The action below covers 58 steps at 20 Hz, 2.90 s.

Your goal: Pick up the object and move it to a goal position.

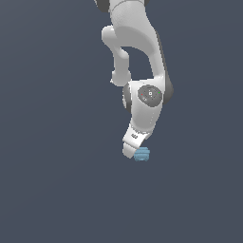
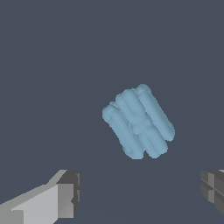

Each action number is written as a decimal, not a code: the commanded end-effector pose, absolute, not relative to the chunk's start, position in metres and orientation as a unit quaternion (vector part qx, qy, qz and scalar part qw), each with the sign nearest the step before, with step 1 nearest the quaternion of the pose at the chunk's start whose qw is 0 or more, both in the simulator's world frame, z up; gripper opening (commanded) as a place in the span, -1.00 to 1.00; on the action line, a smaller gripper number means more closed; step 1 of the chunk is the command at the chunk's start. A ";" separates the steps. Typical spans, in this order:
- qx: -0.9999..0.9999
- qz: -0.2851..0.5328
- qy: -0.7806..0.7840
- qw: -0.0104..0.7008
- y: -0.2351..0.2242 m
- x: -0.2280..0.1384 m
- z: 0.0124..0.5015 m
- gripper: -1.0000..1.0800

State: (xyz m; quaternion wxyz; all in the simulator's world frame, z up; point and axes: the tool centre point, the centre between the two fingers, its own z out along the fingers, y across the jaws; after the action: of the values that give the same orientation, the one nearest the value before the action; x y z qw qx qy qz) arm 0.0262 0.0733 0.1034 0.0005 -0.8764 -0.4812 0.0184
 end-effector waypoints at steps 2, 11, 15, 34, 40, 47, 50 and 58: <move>-0.849 0.016 -0.528 0.001 0.078 0.031 0.100 0.92; -0.774 0.007 -0.634 0.001 0.089 0.042 0.094 0.92; -0.746 0.004 -0.666 0.001 0.093 0.046 0.092 0.92; -0.710 0.000 -0.705 0.000 0.097 0.051 0.075 0.92; -0.708 0.000 -0.706 0.000 0.097 0.050 0.044 0.92; -0.708 0.000 -0.706 0.000 0.097 0.051 0.039 -1.00; -0.708 0.000 -0.706 0.000 0.097 0.051 0.039 -1.00; -0.708 0.000 -0.706 0.000 0.096 0.051 0.040 -1.00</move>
State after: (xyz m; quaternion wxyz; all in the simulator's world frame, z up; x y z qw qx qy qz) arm 0.0508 0.0972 0.0395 0.0001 -0.7082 -0.7060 -0.0001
